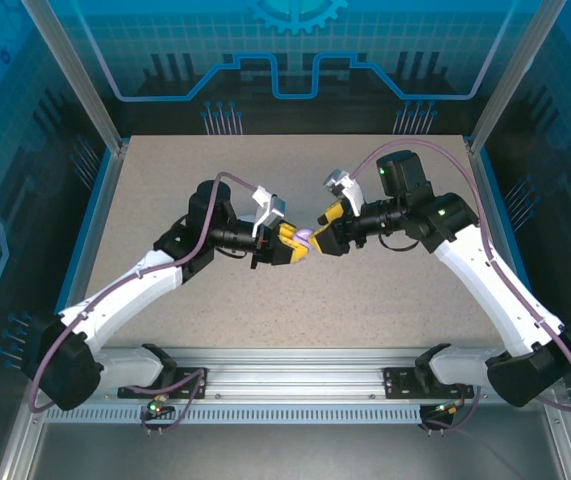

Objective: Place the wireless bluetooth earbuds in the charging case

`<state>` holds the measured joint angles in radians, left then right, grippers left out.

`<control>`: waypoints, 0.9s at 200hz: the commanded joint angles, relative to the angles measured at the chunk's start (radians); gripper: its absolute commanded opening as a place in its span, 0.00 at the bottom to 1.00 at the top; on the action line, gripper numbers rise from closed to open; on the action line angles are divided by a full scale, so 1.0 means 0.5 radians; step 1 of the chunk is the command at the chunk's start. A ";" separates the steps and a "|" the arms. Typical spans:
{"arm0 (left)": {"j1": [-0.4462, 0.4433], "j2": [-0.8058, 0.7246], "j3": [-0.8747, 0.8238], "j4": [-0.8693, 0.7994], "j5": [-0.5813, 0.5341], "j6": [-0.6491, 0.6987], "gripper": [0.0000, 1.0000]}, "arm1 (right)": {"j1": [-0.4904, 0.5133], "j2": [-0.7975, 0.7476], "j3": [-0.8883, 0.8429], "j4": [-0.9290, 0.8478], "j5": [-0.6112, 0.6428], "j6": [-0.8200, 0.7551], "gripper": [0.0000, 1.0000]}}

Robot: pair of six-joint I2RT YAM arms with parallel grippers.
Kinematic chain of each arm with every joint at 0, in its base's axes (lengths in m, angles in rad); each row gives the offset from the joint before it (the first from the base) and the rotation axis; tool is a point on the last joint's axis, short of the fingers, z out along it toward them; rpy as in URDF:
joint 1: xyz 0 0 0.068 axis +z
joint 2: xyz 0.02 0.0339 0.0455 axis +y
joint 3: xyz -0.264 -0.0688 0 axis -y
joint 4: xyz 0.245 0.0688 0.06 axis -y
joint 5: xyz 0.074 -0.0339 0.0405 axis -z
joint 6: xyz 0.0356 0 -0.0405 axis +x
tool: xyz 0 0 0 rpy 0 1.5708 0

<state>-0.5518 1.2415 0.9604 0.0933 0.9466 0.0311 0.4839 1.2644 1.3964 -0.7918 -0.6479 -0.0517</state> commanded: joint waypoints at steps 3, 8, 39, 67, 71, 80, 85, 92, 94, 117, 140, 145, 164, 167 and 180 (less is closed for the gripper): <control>-0.047 -0.122 0.029 0.010 0.250 0.146 0.13 | -0.075 0.050 0.008 0.056 0.205 0.051 0.67; -0.052 -0.123 0.030 0.010 0.253 0.149 0.14 | -0.075 0.054 0.013 0.053 0.199 0.048 0.67; -0.068 -0.112 0.044 0.008 0.260 0.162 0.14 | -0.077 0.079 0.020 0.027 0.207 0.045 0.67; -0.076 -0.110 0.057 -0.008 0.264 0.178 0.14 | -0.075 0.083 0.022 0.022 0.218 0.044 0.67; -0.077 -0.111 0.059 -0.013 0.263 0.182 0.14 | -0.075 0.083 0.025 0.022 0.222 0.044 0.67; -0.077 -0.105 0.062 -0.031 0.258 0.195 0.14 | -0.075 0.082 0.025 0.023 0.230 0.046 0.67; -0.077 -0.105 0.061 -0.041 0.246 0.198 0.14 | -0.075 0.078 0.025 0.029 0.237 0.054 0.67; -0.075 -0.101 0.060 -0.054 0.221 0.202 0.14 | -0.077 0.070 0.022 0.039 0.248 0.063 0.68; -0.076 -0.100 0.059 -0.057 0.213 0.204 0.14 | -0.076 0.068 0.020 0.044 0.249 0.066 0.68; -0.068 -0.088 0.024 -0.075 0.101 0.201 0.14 | -0.078 0.032 0.008 0.078 0.291 0.102 0.70; -0.028 -0.078 -0.062 -0.010 0.048 0.158 0.14 | -0.090 0.000 -0.023 0.111 0.406 0.144 0.70; -0.018 -0.080 -0.086 0.018 0.049 0.134 0.14 | -0.098 -0.004 -0.036 0.124 0.431 0.164 0.70; 0.032 -0.108 -0.209 0.131 0.033 0.090 0.14 | -0.136 -0.006 -0.085 0.157 0.511 0.231 0.71; 0.037 -0.115 -0.226 0.149 0.025 0.083 0.14 | -0.141 -0.005 -0.090 0.162 0.521 0.241 0.71; 0.063 -0.143 -0.308 0.211 -0.005 0.066 0.13 | -0.165 0.013 -0.122 0.183 0.570 0.274 0.71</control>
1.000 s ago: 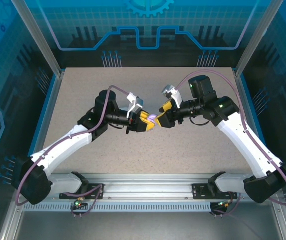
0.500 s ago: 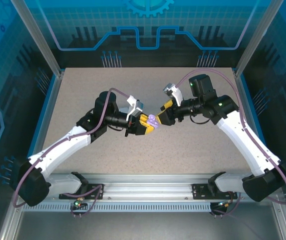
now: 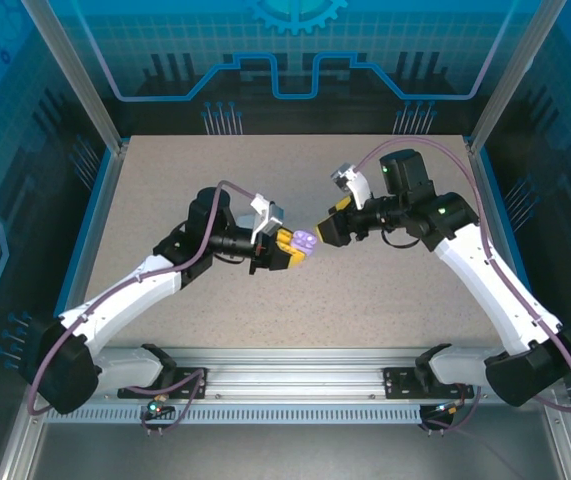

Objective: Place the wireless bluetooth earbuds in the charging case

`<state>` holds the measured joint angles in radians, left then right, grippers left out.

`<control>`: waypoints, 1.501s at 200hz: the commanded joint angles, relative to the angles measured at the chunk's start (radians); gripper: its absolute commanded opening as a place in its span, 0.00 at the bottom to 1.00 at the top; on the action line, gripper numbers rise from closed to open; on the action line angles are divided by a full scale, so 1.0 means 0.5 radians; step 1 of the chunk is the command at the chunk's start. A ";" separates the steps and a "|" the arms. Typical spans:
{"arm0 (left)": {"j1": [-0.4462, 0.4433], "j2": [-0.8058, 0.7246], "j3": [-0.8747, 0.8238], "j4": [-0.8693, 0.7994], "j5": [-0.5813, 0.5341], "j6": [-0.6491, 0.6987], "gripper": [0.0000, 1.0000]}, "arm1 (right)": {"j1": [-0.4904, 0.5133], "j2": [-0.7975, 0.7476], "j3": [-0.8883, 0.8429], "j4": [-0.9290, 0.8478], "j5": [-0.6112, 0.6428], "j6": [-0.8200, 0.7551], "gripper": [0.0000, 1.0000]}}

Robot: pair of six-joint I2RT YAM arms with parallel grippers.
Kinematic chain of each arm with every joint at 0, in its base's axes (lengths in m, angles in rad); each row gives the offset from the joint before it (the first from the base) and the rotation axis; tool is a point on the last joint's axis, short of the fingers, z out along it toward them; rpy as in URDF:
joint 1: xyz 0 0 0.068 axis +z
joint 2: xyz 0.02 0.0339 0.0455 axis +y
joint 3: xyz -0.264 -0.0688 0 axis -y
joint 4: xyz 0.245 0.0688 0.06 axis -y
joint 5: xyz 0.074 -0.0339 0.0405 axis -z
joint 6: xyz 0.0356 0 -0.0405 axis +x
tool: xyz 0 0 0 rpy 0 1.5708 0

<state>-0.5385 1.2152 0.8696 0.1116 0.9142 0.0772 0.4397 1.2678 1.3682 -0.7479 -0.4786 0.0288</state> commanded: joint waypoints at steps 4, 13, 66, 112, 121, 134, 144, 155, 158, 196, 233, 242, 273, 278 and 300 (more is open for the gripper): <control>0.041 -0.099 -0.151 0.187 0.055 -0.026 0.13 | -0.081 0.014 -0.076 0.102 0.252 0.124 0.71; 0.057 -0.122 -0.196 0.212 0.027 -0.026 0.13 | -0.085 0.040 -0.088 0.101 0.309 0.148 0.71; 0.116 -0.245 -0.474 0.421 -0.078 0.027 0.12 | -0.082 0.347 -0.147 0.138 0.484 0.237 0.68; 0.147 -0.312 -0.650 0.634 -0.136 -0.101 0.13 | -0.028 0.669 -0.145 0.258 0.451 0.309 0.65; 0.150 -0.326 -0.678 0.649 -0.149 -0.114 0.13 | -0.018 0.737 -0.141 0.287 0.452 0.349 0.63; 0.169 -0.340 -0.709 0.678 -0.153 -0.152 0.13 | -0.009 0.838 -0.124 0.325 0.439 0.408 0.61; 0.188 -0.349 -0.739 0.721 -0.158 -0.196 0.13 | 0.001 0.914 -0.111 0.354 0.444 0.458 0.60; 0.209 -0.358 -0.768 0.766 -0.167 -0.236 0.13 | 0.014 0.996 -0.091 0.374 0.429 0.496 0.58; 0.216 -0.359 -0.773 0.769 -0.173 -0.242 0.13 | 0.020 1.017 -0.084 0.377 0.425 0.507 0.58; 0.245 -0.374 -0.796 0.776 -0.201 -0.288 0.13 | 0.107 1.244 0.026 0.378 0.460 0.568 0.53; 0.259 -0.416 -0.800 0.738 -0.230 -0.290 0.13 | 0.144 1.404 0.117 0.371 0.485 0.653 0.49; 0.261 -0.425 -0.800 0.732 -0.233 -0.291 0.13 | 0.153 1.436 0.134 0.361 0.501 0.667 0.48; 0.262 -0.439 -0.795 0.711 -0.231 -0.293 0.13 | 0.169 1.510 0.178 0.325 0.508 0.699 0.46; 0.264 -0.439 -0.796 0.712 -0.232 -0.293 0.13 | 0.173 1.518 0.181 0.316 0.519 0.700 0.46; 0.264 -0.435 -0.794 0.712 -0.228 -0.293 0.13 | 0.179 1.542 0.191 0.285 0.532 0.709 0.46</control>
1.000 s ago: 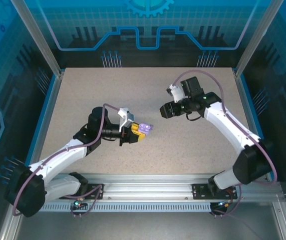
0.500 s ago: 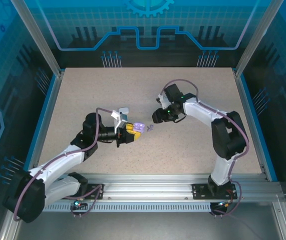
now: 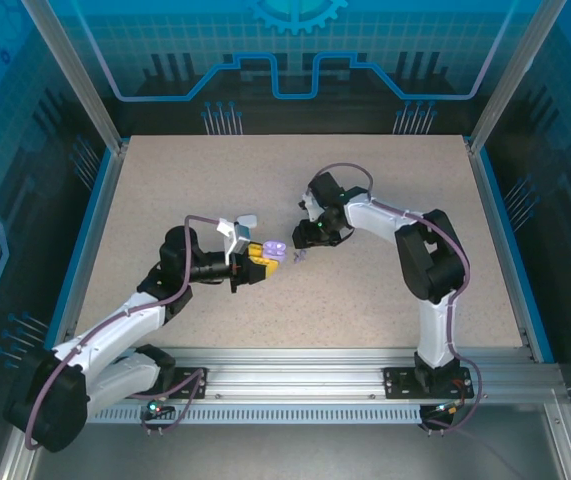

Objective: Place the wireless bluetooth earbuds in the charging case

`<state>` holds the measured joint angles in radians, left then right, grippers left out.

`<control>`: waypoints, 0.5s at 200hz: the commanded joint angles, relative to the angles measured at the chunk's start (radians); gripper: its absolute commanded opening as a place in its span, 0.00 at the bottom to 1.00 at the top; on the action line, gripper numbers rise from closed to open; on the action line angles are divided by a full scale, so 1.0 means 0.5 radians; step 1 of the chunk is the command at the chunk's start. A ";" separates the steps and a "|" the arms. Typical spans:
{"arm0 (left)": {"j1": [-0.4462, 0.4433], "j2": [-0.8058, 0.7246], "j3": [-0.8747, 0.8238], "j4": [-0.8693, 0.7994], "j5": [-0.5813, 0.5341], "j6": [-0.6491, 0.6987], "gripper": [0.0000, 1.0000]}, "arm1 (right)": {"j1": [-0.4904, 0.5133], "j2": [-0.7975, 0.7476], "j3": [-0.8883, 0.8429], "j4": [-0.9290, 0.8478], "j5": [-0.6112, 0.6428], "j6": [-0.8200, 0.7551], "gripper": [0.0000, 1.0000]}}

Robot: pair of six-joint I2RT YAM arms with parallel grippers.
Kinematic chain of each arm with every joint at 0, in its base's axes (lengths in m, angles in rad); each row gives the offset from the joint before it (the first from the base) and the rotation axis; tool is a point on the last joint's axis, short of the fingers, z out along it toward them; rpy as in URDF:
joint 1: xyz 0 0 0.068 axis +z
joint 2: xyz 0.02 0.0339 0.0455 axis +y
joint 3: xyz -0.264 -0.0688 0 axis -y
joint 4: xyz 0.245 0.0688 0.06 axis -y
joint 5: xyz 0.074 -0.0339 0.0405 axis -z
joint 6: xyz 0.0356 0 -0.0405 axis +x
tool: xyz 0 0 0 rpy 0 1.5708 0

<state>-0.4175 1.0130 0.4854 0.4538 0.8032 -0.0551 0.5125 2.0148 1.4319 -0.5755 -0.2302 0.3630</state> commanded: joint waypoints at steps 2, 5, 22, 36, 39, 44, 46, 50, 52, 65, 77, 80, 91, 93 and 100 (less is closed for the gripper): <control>0.022 -0.031 -0.024 0.028 -0.006 -0.030 0.13 | 0.031 0.050 0.063 -0.061 0.034 0.043 0.46; 0.024 -0.032 -0.023 0.028 -0.007 -0.030 0.13 | 0.032 0.053 0.063 -0.064 0.033 0.044 0.46; 0.022 -0.028 -0.023 0.028 -0.002 -0.033 0.13 | 0.043 0.080 0.077 -0.078 0.030 0.045 0.46; 0.023 -0.029 -0.017 0.023 -0.002 -0.032 0.13 | 0.051 0.105 0.101 -0.105 0.042 0.047 0.45; 0.022 -0.029 -0.016 0.023 -0.004 -0.031 0.13 | 0.054 0.108 0.107 -0.109 0.045 0.047 0.45; 0.022 -0.029 -0.014 0.021 -0.002 -0.033 0.13 | 0.057 0.116 0.111 -0.118 0.052 0.047 0.44; 0.022 -0.029 -0.015 0.020 -0.003 -0.034 0.13 | 0.058 0.119 0.113 -0.120 0.052 0.046 0.44; 0.022 -0.029 -0.014 0.022 0.000 -0.033 0.14 | 0.061 0.124 0.119 -0.124 0.052 0.048 0.44; 0.022 -0.029 -0.012 0.020 0.001 -0.031 0.14 | 0.061 0.127 0.120 -0.126 0.052 0.050 0.44; 0.023 -0.026 -0.009 0.014 0.001 -0.031 0.13 | 0.066 0.139 0.134 -0.141 0.058 0.049 0.43; 0.023 -0.023 -0.006 0.006 -0.001 -0.031 0.14 | 0.072 0.153 0.146 -0.160 0.074 0.050 0.43; 0.023 -0.023 -0.007 0.007 0.000 -0.031 0.13 | 0.072 0.157 0.149 -0.167 0.081 0.049 0.43; 0.022 -0.023 -0.007 0.007 0.000 -0.031 0.14 | 0.076 0.169 0.155 -0.192 0.114 0.052 0.42; 0.022 -0.020 -0.007 0.007 -0.001 -0.031 0.13 | 0.075 0.170 0.156 -0.195 0.120 0.054 0.42; 0.022 -0.020 -0.008 0.005 -0.001 -0.030 0.13 | 0.076 0.176 0.160 -0.207 0.138 0.055 0.41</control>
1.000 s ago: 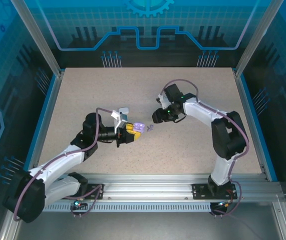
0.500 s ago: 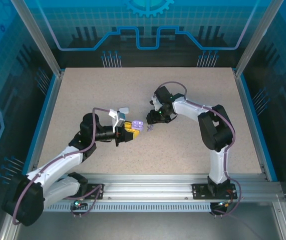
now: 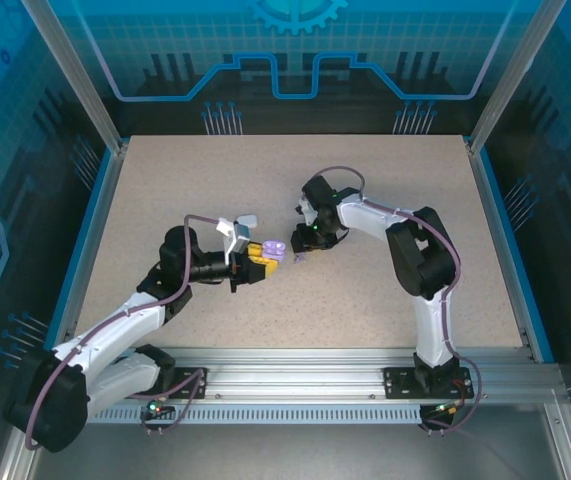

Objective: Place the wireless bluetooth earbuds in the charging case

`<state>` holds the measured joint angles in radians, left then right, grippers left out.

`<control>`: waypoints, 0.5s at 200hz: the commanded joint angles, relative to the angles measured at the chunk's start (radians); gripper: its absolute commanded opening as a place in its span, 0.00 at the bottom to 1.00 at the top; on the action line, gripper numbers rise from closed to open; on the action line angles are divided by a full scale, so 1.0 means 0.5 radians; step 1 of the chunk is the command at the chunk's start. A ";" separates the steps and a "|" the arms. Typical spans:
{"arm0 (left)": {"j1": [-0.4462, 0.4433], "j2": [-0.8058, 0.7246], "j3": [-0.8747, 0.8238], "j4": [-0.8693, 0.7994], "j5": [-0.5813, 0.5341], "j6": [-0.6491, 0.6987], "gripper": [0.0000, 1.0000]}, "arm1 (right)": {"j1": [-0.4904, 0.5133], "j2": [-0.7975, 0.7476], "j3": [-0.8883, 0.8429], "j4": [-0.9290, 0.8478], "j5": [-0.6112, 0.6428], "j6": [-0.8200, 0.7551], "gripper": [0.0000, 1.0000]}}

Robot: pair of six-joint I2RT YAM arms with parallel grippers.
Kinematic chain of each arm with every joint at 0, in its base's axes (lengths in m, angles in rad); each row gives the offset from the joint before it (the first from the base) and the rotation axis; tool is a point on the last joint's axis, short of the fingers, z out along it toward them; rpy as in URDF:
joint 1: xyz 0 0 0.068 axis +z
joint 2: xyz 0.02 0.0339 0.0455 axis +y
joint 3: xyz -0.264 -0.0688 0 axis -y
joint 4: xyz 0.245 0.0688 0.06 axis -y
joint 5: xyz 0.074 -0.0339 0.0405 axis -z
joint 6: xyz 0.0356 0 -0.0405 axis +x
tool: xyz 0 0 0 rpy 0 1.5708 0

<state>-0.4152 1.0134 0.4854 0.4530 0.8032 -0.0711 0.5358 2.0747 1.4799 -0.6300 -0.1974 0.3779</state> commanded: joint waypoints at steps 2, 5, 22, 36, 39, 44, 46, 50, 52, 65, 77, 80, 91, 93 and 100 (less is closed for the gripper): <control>0.017 -0.020 -0.008 0.006 0.001 0.001 0.13 | 0.028 0.057 0.063 -0.102 0.076 0.026 0.41; 0.017 -0.020 -0.006 0.005 -0.003 0.002 0.14 | 0.030 0.058 0.064 -0.106 0.082 0.027 0.40; 0.018 -0.020 -0.004 0.003 -0.002 0.005 0.14 | 0.036 0.066 0.062 -0.129 0.124 0.027 0.39; 0.018 -0.018 -0.002 0.002 -0.003 0.003 0.13 | 0.039 0.072 0.063 -0.145 0.156 0.029 0.39; 0.018 -0.014 -0.004 0.000 -0.004 0.004 0.13 | 0.039 0.075 0.062 -0.149 0.162 0.032 0.39; 0.017 -0.014 -0.002 -0.002 -0.006 0.004 0.14 | 0.039 0.077 0.062 -0.156 0.170 0.033 0.38; 0.018 -0.014 -0.003 -0.004 -0.005 0.006 0.14 | 0.039 0.078 0.064 -0.157 0.172 0.032 0.38; 0.020 -0.014 -0.001 -0.004 -0.003 0.005 0.14 | 0.039 0.078 0.063 -0.163 0.183 0.034 0.38; 0.018 -0.013 -0.004 -0.006 -0.004 0.005 0.13 | 0.039 0.078 0.065 -0.166 0.190 0.035 0.37; 0.019 -0.011 -0.001 -0.008 -0.003 0.006 0.14 | 0.039 0.072 0.059 -0.180 0.229 0.044 0.36; 0.020 -0.008 0.001 -0.010 -0.003 0.004 0.14 | 0.039 0.049 0.049 -0.182 0.262 0.059 0.35; 0.019 -0.008 0.002 -0.009 -0.004 0.002 0.13 | 0.039 0.044 0.047 -0.182 0.268 0.059 0.35; 0.020 -0.008 0.002 -0.009 -0.004 0.002 0.14 | 0.040 0.027 0.037 -0.182 0.277 0.068 0.34; 0.020 -0.008 0.002 -0.009 -0.002 0.001 0.14 | 0.039 0.026 0.037 -0.184 0.278 0.068 0.34; 0.023 -0.005 0.002 -0.010 -0.003 0.004 0.14 | 0.041 0.023 0.040 -0.195 0.284 0.072 0.34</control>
<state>-0.4149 1.0134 0.4854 0.4500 0.8032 -0.0734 0.5426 2.0876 1.4891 -0.6727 -0.1043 0.3935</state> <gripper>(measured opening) 0.222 0.344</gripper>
